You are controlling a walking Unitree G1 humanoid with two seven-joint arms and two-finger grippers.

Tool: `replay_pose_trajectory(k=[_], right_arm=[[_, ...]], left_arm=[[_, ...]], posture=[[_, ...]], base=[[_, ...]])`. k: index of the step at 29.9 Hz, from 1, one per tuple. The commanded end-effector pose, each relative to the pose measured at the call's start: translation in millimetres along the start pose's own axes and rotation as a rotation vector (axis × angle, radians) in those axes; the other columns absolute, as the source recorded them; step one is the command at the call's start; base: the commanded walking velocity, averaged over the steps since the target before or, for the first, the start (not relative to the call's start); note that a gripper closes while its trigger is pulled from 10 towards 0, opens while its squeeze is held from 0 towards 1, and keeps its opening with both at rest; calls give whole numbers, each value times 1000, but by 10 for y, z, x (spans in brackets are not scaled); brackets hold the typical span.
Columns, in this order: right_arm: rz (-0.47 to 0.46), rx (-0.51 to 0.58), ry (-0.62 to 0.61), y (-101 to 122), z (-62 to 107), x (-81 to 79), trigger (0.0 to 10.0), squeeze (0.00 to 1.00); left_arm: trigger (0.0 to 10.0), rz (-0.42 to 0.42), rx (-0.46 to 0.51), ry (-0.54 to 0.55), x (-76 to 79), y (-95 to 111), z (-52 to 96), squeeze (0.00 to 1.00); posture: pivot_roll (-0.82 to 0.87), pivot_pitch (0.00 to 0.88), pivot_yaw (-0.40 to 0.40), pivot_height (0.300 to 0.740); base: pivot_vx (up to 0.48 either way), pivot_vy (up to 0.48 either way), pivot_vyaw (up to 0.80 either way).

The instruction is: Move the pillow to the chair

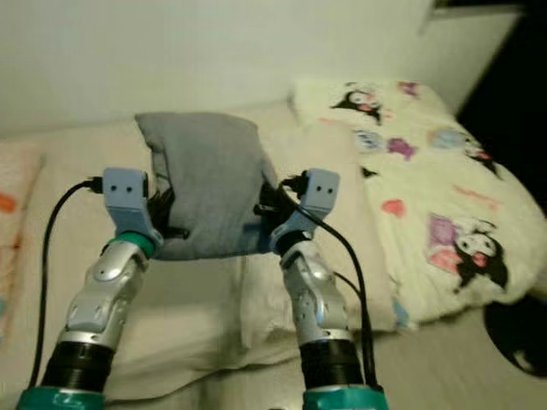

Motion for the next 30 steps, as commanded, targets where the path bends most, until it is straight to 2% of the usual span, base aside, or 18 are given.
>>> replay_pose_trajectory(k=[1,8,13,16,19,21,30], right_arm=[[-7,20,59,-9,-18,-201,10000,0],[-14,9,53,-133,85,-178,10000,0],[-4,19,22,-93,76,-83,10000,0],[6,27,5,-53,76,-15,10000,0],[39,22,-27,-48,145,125,10000,0],[46,24,-44,-46,184,183,10000,0],[34,44,-99,-40,253,280,10000,0]], left_arm=[[10000,-15,73,-79,202,161,-51,0],[10000,26,72,-128,310,144,-61,0],[10000,25,58,-115,295,130,-101,0],[10000,-1,21,-100,238,84,-113,0],[10000,3,-2,-59,72,30,-79,0],[10000,-4,-9,-50,15,8,-53,0],[10000,5,-42,-30,-54,-24,-52,0]], posture=[[61,0,51,740],[56,0,48,740],[56,0,44,740],[56,0,35,740],[54,0,33,740],[55,0,32,740],[50,0,62,740]], base=[[0,0,-800],[0,0,-800],[0,0,-800],[0,0,-800],[0,0,-800],[0,0,-800],[0,0,-800]])
Point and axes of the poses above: a point about 5 cm out from each wrist's last joint towards the gripper, its own z axis pointing back from the gripper into the wrist, its own y axis along the axis of the wrist's last joint, x = y × z, the point moved 3 cm from there along -z, pointing out of the wrist towards the gripper, and after that the axes turned 2 degrees about -z, right-handed, at the moved point
